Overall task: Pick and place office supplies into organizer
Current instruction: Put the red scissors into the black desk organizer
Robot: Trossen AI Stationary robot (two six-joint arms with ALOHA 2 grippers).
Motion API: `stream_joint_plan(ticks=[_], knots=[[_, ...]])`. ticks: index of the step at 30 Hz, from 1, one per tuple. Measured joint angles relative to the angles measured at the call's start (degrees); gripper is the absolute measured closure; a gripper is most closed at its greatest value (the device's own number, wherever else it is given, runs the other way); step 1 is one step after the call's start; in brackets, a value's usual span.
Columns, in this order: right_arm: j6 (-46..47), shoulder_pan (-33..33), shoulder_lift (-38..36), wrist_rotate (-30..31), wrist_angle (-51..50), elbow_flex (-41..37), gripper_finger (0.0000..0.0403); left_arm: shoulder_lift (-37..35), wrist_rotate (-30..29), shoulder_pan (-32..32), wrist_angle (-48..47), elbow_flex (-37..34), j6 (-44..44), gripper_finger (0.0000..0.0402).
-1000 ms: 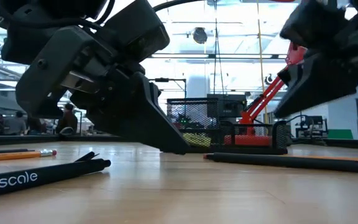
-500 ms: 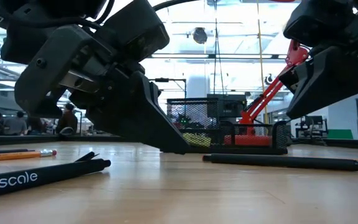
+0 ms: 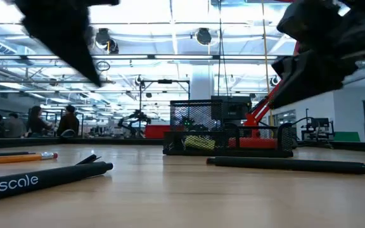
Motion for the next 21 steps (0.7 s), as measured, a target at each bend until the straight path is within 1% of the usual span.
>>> stream_joint_plan(ticks=[1,2,5,7,9,12,17,19,21], knots=[[-1.2,-0.6,-1.0,-1.3,-0.2,0.0,0.0403,0.0,0.5,-0.6,-2.9,0.6,-2.7,0.0394],[-2.2,-1.0,-2.0,-2.6,-0.6,0.0,0.0403,0.2,1.3,-1.0,-3.9,0.7,-5.1,0.0394],[-4.0,-1.7,-4.6,-5.7,-0.1,0.0,0.0403,0.7,5.3,-1.9,-2.6,0.0,-10.2,0.0394],[-4.1,-1.4,-5.8,-5.6,-0.3,0.0,0.0403,1.4,8.2,-2.4,-0.8,0.0,-12.1,0.0394],[-4.5,-0.8,-6.6,-5.6,-0.6,0.0,0.0403,2.4,10.5,-2.9,-1.0,0.1,-13.6,0.0394],[-5.6,-0.1,-7.1,-5.6,-1.1,0.0,0.0403,3.2,11.8,-3.9,-5.2,-0.1,-18.3,0.0394],[-6.6,-0.1,-7.3,-5.6,-2.2,0.0,0.0403,3.3,16.1,-5.9,-14.0,-0.1,-30.6,0.0394],[-6.7,-0.1,-7.3,-5.6,-2.3,0.0,0.0403,3.3,18.8,-7.6,-16.6,-0.1,-35.0,0.0394],[-6.8,-0.2,-7.3,-5.6,-2.9,0.0,0.0403,3.3,21.2,-9.3,-19.0,-0.1,-37.2,0.0394]])
